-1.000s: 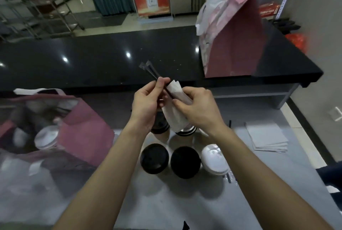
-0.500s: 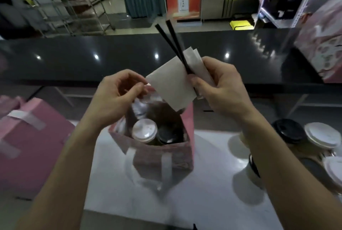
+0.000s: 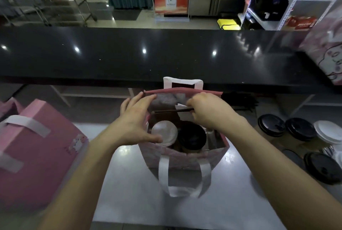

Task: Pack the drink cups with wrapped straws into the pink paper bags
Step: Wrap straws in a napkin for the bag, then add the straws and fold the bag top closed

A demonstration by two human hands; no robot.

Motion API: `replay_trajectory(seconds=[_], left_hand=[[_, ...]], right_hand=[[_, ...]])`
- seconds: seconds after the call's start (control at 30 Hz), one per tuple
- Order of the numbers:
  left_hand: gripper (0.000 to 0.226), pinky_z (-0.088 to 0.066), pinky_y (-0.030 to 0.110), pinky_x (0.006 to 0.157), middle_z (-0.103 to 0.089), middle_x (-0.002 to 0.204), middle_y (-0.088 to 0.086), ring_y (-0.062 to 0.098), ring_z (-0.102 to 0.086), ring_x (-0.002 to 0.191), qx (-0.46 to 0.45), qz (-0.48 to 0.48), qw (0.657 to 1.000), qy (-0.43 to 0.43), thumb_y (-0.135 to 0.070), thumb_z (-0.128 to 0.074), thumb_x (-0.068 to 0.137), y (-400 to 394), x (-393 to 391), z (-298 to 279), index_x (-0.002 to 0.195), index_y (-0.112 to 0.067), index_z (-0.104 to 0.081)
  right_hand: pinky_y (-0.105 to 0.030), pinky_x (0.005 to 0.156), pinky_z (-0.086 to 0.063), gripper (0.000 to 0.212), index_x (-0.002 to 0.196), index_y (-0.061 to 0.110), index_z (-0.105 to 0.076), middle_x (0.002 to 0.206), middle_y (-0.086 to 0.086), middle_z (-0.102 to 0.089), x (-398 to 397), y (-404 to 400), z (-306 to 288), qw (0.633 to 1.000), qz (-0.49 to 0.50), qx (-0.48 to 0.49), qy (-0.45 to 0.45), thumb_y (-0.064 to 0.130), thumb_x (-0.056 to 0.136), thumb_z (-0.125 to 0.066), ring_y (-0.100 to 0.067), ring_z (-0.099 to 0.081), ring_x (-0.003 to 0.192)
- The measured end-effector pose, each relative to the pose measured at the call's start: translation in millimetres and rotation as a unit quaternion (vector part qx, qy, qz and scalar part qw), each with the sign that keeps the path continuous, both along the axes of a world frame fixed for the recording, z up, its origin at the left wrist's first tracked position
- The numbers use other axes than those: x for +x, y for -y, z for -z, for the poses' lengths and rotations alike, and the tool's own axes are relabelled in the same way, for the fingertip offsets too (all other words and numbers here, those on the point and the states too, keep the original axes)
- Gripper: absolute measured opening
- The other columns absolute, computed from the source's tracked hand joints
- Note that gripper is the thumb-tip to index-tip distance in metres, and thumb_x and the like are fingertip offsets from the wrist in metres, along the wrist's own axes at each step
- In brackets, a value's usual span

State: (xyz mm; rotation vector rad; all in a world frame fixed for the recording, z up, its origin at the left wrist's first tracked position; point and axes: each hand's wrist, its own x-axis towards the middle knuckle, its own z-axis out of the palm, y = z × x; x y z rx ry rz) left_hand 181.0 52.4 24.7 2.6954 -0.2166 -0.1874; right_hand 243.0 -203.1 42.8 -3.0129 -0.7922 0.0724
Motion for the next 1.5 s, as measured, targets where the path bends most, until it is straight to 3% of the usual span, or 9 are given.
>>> replay_trajectory(seconds=[0.1,0.37,0.53,0.63,0.77,0.87,0.97,1.17,1.5], left_hand=[[0.148,-0.013,0.050,0.134,-0.002,0.180,-0.017,0.015,0.008,0.166,-0.034,0.010,0.999,-0.025,-0.060,-0.101,0.062,-3.5,-1.1,4.4,0.172,-0.040,-0.004],[0.131,-0.021,0.048,0.132,-0.012,0.179,-0.018,0.015,-0.007,0.167,-0.071,0.036,0.997,0.005,-0.066,-0.096,0.070,-14.5,4.7,11.0,0.170,-0.046,-0.013],[0.093,-0.040,0.039,0.122,-0.041,0.169,-0.015,0.008,-0.041,0.151,-0.138,0.025,0.986,0.096,-0.074,-0.081,0.074,-21.1,-0.7,7.8,0.156,-0.044,-0.048],[0.107,-0.046,0.026,0.110,-0.049,0.157,-0.026,-0.003,-0.052,0.137,-0.242,0.021,0.967,0.083,-0.082,-0.090,0.061,-37.8,-9.1,11.0,0.154,-0.049,-0.047],[0.132,-0.048,0.048,0.121,-0.046,0.163,-0.016,0.014,-0.051,0.148,-0.288,0.021,0.957,-0.007,-0.075,-0.102,0.042,-60.8,-15.2,31.1,0.156,-0.047,-0.040],[0.136,-0.042,0.050,0.127,-0.034,0.169,-0.014,0.017,-0.041,0.155,-0.262,0.047,0.962,-0.069,-0.075,-0.103,0.038,-59.6,-14.4,45.2,0.153,-0.047,-0.034],[0.128,-0.041,0.050,0.128,-0.015,0.176,-0.018,0.026,-0.036,0.157,-0.237,0.060,0.965,-0.092,-0.076,-0.101,0.040,-52.4,-3.9,50.2,0.145,-0.051,-0.032],[0.096,-0.043,0.056,0.125,-0.011,0.176,-0.028,0.028,-0.032,0.159,-0.310,0.063,0.940,-0.130,-0.049,-0.102,0.052,-50.7,27.6,44.3,0.133,-0.034,-0.054],[0.073,-0.044,0.040,0.124,-0.013,0.175,-0.034,0.008,-0.038,0.156,-0.356,0.086,0.919,-0.143,-0.029,-0.102,0.062,-59.3,67.8,40.0,0.126,-0.026,-0.069]], right_hand=[[-0.038,0.074,-0.048,0.017,0.110,0.011,-0.072,0.113,-0.012,-0.074,15.5,-24.0,7.8,0.998,-0.030,-0.052,0.009,0.009,0.098,-0.060,-0.034,-0.071,0.104],[-0.045,0.095,-0.059,0.029,0.131,0.013,-0.070,0.131,-0.011,-0.072,25.2,-31.3,23.0,0.997,-0.029,-0.064,-0.024,0.023,0.104,-0.067,-0.034,-0.070,0.117],[-0.035,0.092,-0.060,0.025,0.124,0.028,-0.079,0.121,0.006,-0.078,-5.7,6.5,11.4,0.980,0.000,0.196,0.010,0.037,0.103,-0.070,-0.016,-0.071,0.107],[-0.023,0.085,-0.061,0.019,0.116,0.028,-0.081,0.108,0.014,-0.079,-43.7,39.2,15.5,0.900,0.043,0.431,0.054,0.037,0.101,-0.074,-0.007,-0.074,0.097],[-0.021,0.092,-0.059,0.045,0.118,0.023,-0.076,0.118,0.013,-0.077,-81.6,91.3,37.2,0.816,0.108,0.568,-0.013,0.054,0.086,-0.080,-0.012,-0.075,0.111],[-0.030,0.105,-0.054,0.064,0.127,0.030,-0.071,0.149,0.026,-0.061,-90.3,118.9,61.3,0.795,0.111,0.563,-0.197,0.050,0.069,-0.092,-0.003,-0.064,0.132],[-0.048,0.130,-0.034,0.077,0.129,0.035,-0.067,0.171,0.027,-0.030,-80.3,116.7,76.0,0.830,0.095,0.467,-0.290,0.049,0.061,-0.100,-0.008,-0.038,0.155],[-0.054,0.130,-0.032,0.079,0.126,0.041,-0.067,0.176,0.030,0.008,-32.2,107.5,62.9,0.861,0.087,0.391,-0.313,0.052,0.056,-0.102,-0.021,-0.017,0.164],[-0.053,0.131,-0.028,0.078,0.109,0.028,-0.066,0.176,0.031,0.006,21.0,113.3,67.5,0.863,0.031,0.397,-0.310,0.061,0.049,-0.105,-0.013,-0.013,0.164]])
